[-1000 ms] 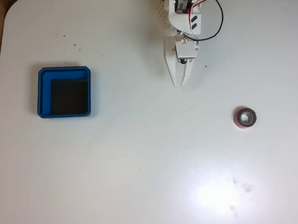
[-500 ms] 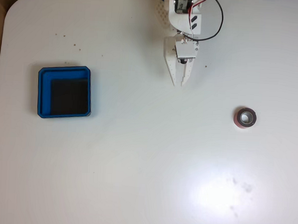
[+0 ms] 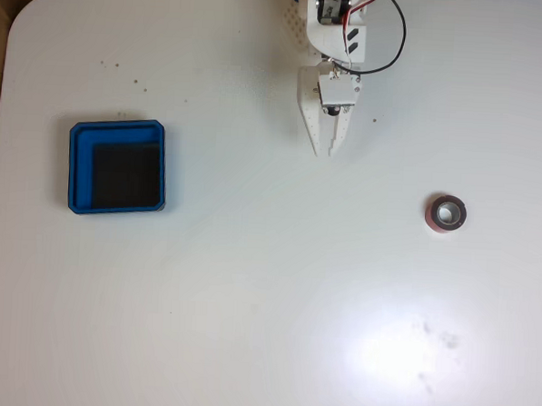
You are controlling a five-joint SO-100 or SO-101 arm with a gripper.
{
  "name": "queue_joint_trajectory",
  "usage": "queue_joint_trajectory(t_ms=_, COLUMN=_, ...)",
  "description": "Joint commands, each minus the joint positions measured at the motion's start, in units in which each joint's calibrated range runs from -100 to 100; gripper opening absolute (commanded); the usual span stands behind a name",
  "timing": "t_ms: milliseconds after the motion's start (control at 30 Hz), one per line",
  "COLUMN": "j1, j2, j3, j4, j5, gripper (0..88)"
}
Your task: Pick the red roll and drop it in the blue box
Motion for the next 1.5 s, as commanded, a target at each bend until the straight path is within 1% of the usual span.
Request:
queue_joint_trajectory(t_ms=0, j1=-0.9, j2=-0.3, j3=0.9, j4=-0.6, j5=0.1, gripper=0.6)
queue_joint_trajectory(t_ms=267, j1=-13.5, j2=-0.3, j3=0.9, j4=-0.6, j5=-0.4, gripper=0.6)
queue_joint_trajectory(t_ms=400, j1=-17.6, j2=-0.3, j3=0.9, j4=-0.6, j5=-0.4, gripper=0.6)
queue_joint_trajectory(t_ms=667, j1=-18.4, j2=0.0, j3=0.7, j4=-0.7, j5=-0.5, gripper=0.6)
queue_joint_trajectory(t_ms=867, j1=-18.5, j2=2.4, j3=-4.0, j4=-0.7, j5=-0.7, gripper=0.6)
queue_joint_trajectory(t_ms=1033, j1=-18.7, j2=14.4, j3=-11.9, j4=-0.7, j5=-0.7, gripper=0.6)
queue_joint_trajectory(t_ms=1167, j1=-21.6, j2=24.7, j3=-22.5, j4=-0.7, j5=-0.6, gripper=0.6)
queue_joint_trajectory(t_ms=1467, j1=-22.1, j2=44.3, j3=-40.1, j4=-0.6, j5=0.1, gripper=0.6)
